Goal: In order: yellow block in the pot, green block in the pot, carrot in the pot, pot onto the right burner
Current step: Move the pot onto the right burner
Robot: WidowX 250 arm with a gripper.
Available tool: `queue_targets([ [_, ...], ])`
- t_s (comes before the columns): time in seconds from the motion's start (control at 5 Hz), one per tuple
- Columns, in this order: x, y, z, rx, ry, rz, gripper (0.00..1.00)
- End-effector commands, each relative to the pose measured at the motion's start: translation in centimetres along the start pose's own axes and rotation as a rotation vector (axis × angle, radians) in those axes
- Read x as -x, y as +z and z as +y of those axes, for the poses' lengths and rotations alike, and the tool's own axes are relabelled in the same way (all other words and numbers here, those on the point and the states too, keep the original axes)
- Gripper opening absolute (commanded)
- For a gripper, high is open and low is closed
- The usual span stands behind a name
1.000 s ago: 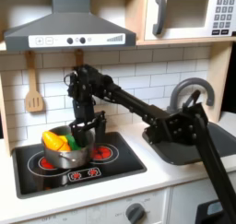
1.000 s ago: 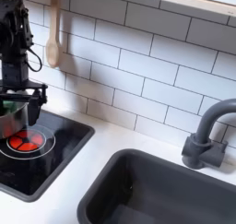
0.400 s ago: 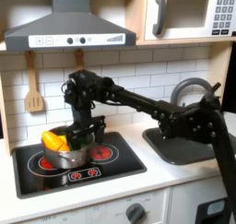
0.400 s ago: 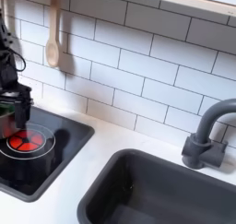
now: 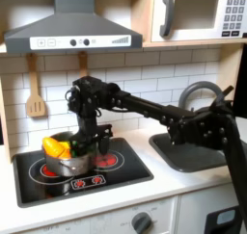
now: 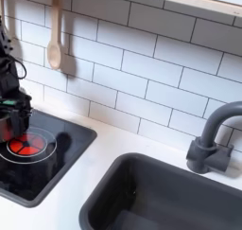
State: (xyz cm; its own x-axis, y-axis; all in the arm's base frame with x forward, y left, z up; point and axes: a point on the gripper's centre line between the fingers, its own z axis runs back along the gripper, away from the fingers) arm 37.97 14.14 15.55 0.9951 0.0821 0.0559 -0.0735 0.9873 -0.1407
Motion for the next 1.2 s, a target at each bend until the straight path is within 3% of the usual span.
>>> queue_targets([
  [0.0,0.1,-0.1,-0.7,-0.009,-0.038,0.017,0.0],
  [0.6,-0.1,-1.3,-2.8,-0.005,-0.111,0.06,0.0],
  [1.0,-0.5,-1.6,-5.7,-0.077,-0.169,0.088,0.0],
])
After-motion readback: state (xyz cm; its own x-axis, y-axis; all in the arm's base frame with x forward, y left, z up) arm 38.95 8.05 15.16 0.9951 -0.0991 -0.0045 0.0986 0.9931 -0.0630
